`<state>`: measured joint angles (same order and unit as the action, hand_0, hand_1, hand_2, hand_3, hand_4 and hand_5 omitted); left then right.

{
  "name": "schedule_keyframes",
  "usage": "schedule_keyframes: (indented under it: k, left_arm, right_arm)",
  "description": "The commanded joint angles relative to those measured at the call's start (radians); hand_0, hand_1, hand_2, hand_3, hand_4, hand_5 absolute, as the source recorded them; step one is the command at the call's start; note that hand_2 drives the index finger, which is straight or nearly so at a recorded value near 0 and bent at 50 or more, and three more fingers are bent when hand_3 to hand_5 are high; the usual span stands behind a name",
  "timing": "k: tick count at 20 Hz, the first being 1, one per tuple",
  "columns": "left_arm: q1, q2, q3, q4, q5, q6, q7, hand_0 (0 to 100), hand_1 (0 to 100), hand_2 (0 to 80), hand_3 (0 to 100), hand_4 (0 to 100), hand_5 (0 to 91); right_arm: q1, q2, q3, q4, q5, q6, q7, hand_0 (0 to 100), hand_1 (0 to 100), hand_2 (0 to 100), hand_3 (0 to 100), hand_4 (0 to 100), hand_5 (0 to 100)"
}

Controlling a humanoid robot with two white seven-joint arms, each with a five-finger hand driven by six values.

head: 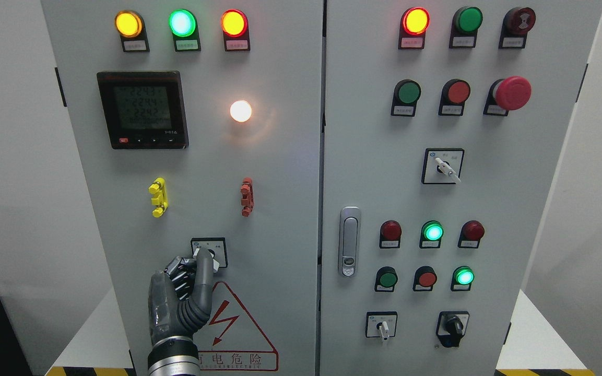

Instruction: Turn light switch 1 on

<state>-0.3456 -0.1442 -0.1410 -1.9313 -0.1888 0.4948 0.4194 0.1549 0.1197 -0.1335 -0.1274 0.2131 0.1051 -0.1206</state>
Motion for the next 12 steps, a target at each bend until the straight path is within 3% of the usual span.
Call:
schedule_keyframes:
  k: [1,12]
  left_arm:
    - [0.000,0.000,-0.002,0.000,0.000,0.001,0.002,50,32,62.5,100,100,87.1]
    - [0.002,0.000,-0.003,0.000,0.000,0.001,0.002,30,34,65.0,100,100,87.2]
  right_arm:
    - [0.000,0.000,0.000,0.000,0.000,-0.001,0.001,5,0,0,0,0,0]
    - [0.000,0.000,0.000,0.000,0.000,-0.001,0.001,5,0,0,0,0,0]
